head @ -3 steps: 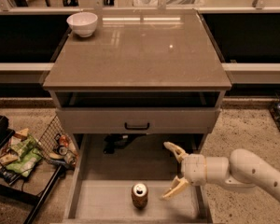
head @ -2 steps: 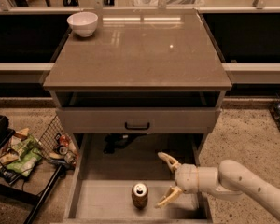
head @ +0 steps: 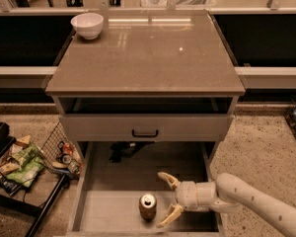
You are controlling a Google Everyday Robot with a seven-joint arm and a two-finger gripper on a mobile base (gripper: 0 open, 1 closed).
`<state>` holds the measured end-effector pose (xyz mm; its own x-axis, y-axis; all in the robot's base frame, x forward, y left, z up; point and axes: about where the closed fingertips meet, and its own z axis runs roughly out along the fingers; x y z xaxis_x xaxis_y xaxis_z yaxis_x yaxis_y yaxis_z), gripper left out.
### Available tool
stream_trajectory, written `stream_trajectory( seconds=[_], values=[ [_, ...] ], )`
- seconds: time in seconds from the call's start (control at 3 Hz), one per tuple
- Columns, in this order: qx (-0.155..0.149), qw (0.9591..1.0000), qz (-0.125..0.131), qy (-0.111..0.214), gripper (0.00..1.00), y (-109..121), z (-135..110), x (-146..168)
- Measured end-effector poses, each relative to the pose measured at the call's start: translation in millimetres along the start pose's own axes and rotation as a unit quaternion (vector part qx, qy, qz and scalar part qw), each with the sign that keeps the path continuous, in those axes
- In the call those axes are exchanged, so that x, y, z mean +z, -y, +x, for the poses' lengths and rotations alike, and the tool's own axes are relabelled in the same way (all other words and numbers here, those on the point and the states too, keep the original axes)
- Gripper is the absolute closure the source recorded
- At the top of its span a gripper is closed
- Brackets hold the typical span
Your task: Pick orange can from middle drawer and place on counter
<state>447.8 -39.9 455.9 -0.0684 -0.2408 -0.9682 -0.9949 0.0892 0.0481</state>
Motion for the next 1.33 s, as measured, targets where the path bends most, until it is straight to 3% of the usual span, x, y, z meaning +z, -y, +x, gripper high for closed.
stream_trajectory(
  seconds=[0.33,0.67,1.0,1.33],
  values=[
    [0.014,0.9995,-0.018,-0.022,0.16,-10,15,19],
    [0.032,0.9982,-0.031,-0.039,0.4,-24,22,41],
    [0.062,0.9971,-0.031,-0.033,0.63,-29,12,62],
    [0.096,0.9951,-0.02,-0.012,0.86,-27,-19,69]
  ],
)
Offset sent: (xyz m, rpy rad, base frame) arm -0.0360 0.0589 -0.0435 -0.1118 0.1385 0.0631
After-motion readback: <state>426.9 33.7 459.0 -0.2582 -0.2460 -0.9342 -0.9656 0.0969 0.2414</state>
